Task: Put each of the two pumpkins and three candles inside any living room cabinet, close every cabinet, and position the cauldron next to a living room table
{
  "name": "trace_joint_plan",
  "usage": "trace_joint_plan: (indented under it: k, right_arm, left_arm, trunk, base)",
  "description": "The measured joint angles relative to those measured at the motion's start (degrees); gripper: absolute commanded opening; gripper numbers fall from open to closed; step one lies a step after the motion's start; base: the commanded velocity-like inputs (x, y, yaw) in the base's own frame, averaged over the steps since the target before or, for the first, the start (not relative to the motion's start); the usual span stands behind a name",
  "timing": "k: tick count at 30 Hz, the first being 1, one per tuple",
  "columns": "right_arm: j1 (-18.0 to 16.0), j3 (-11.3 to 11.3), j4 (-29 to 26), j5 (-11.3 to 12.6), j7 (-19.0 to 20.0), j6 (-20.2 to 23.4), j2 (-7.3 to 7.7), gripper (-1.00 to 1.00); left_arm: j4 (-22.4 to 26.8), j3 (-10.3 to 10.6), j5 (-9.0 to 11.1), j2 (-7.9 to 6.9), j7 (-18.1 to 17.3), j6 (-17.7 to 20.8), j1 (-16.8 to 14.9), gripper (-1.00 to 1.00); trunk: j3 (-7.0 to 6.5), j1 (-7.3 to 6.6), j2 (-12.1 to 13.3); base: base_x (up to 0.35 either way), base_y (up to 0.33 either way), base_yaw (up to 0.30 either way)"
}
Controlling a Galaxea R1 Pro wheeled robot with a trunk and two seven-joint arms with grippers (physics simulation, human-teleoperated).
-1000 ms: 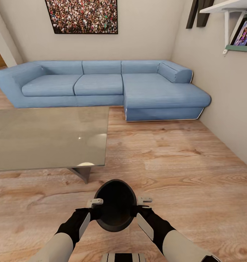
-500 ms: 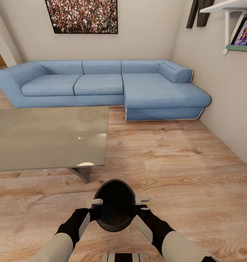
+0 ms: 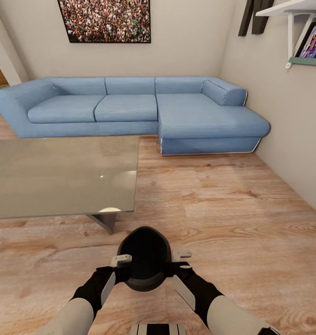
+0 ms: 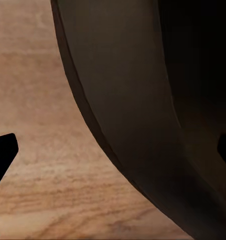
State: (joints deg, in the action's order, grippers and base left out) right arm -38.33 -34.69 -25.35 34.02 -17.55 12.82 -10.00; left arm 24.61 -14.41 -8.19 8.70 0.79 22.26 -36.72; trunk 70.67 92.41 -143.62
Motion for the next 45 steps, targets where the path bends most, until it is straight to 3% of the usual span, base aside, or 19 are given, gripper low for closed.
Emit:
trace_joint_plan:
  k: [11, 20, 37, 45]
  right_arm:
    - [0.01, -0.02, 0.04, 0.16, -0.03, 0.01, 0.00, 1.00]
    - [0.01, -0.02, 0.04, 0.16, -0.03, 0.09, 0.00, 1.00]
    - [0.00, 0.02, 0.02, 0.90, -0.17, 0.97, 0.00, 1.00]
    - [0.01, 0.14, -1.47, 1.01, -0.20, 1.96, 0.00, 1.00]
  left_arm:
    - [0.00, 0.00, -0.06, 0.00, 0.00, 0.08, -0.02, 1.00]
    - [0.00, 0.00, -0.05, 0.04, 0.06, 0.31, -0.06, 1.00]
    - [2.14, 0.00, 0.01, 0.05, 0.18, 6.43, -0.89, 1.00]
    - [2.54, 0.00, 0.03, -0.08, 0.18, 8.48, -0.90, 1.00]
  trunk:
    - [-0.44, -0.05, 0.03]
    - [-2.43, -0.29, 0.14]
    - [-6.19, -0.72, 0.37]
    - [-7.66, -2.33, 3.28]
  base:
    - [0.000, 0.000, 0.000]
    - [0.000, 0.000, 0.000]
    - [-0.038, 0.000, 0.000]
    - [-0.025, 0.000, 0.000]
